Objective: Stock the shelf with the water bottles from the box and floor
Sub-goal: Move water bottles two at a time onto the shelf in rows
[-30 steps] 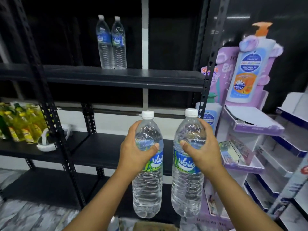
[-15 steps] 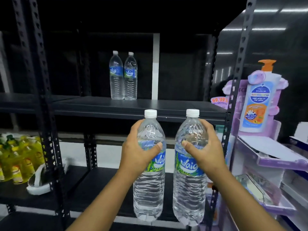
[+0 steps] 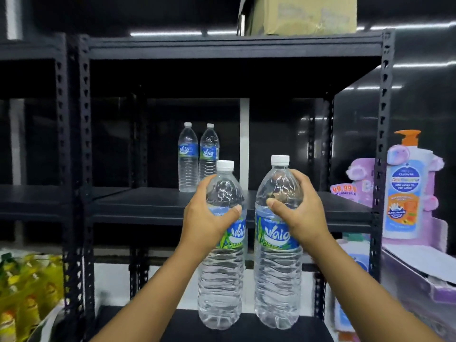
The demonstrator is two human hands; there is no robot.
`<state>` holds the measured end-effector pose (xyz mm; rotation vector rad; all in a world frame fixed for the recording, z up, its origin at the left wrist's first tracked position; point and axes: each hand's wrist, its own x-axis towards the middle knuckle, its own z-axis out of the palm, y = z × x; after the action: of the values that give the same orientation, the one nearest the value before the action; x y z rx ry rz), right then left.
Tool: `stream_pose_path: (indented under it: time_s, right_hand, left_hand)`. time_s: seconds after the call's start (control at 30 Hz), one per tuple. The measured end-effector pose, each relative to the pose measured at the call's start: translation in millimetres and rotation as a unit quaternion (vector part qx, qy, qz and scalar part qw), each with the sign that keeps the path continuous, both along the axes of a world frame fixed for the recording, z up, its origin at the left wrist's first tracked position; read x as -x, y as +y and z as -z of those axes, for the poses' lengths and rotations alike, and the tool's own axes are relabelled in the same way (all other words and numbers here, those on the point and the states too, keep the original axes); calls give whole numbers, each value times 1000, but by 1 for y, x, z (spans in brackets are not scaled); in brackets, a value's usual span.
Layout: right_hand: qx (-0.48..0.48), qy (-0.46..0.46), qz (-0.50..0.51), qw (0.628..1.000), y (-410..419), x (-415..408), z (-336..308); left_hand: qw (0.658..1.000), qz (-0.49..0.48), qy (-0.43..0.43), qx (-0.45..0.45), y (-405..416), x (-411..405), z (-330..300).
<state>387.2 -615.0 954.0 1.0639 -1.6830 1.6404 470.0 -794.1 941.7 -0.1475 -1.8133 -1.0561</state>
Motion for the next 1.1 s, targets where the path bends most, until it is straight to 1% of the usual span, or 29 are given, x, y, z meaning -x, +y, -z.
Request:
stream_pose_path:
  time_s: [0.17,0.43,0.6,0.7,0.9,1.1]
  right_hand:
    - [12,23,-12,1000,-18,12,-29]
    - [25,56,-34,998,-42,36,-85]
    - [27,67,-35,997,-54,56,-122]
    - [37,66,-33,997,-60,68,-140]
    - [53,62,-30,996,-70,102,-161]
    - [44,37,-26,998,-81,143,-164]
  left_hand:
    - [1000,-7,22,-8,-18,15,-28]
    - [999,-14,46,12,-36,40,-80]
    - [998,-20,67,2,-46,61,-114]
    - [996,-24,80,12,-48,72,-133]
    - [994,-41,99,21,-49,102,-163]
    - [994,-59,94,17,-58,141,-174]
